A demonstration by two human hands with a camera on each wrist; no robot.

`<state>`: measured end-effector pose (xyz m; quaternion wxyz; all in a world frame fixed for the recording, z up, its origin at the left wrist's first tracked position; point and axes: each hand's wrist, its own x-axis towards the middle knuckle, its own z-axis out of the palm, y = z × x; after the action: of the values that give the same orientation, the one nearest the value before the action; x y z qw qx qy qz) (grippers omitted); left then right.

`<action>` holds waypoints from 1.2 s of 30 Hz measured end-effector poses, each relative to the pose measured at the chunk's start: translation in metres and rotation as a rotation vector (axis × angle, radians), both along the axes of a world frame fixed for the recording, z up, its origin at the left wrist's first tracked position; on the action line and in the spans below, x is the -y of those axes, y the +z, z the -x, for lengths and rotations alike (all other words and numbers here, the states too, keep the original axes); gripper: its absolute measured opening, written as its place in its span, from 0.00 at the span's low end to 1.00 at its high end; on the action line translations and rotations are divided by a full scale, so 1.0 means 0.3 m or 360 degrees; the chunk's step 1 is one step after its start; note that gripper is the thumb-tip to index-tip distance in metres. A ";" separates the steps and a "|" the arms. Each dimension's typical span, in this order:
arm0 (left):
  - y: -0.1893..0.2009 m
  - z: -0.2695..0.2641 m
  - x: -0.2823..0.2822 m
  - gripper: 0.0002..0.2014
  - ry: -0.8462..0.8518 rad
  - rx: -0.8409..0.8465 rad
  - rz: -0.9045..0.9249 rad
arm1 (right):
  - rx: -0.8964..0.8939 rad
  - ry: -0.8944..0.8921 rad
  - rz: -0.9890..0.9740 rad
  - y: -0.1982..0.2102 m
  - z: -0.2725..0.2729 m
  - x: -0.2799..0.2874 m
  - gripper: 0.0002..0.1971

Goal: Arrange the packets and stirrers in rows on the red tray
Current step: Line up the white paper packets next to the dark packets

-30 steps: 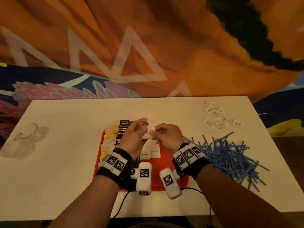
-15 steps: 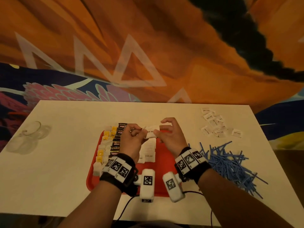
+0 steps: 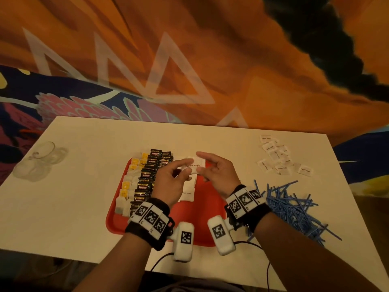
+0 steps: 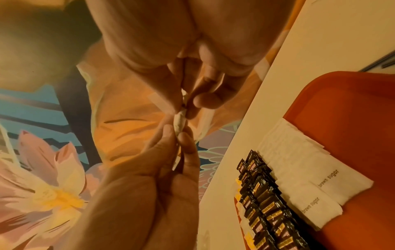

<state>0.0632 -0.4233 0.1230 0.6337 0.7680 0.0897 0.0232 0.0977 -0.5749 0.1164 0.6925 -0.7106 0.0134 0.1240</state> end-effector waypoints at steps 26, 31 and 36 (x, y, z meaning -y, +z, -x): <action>-0.370 0.033 -0.233 0.21 -0.0754 -0.0561 -0.1110 | -0.0762 -0.0040 0.0762 -0.481 0.043 -0.140 0.10; -0.390 0.015 -0.232 0.26 -0.0970 -0.0663 -0.1202 | -0.0793 -0.0116 0.0888 -0.496 0.021 -0.181 0.17; -0.392 -0.011 -0.219 0.28 -0.1091 -0.0723 -0.1282 | -0.0797 -0.0115 0.1037 -0.510 0.002 -0.207 0.18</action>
<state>0.0664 -0.3574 0.0054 0.2272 0.9197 -0.0465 -0.3168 0.0970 -0.5127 -0.0366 0.4106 -0.8395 0.2451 0.2580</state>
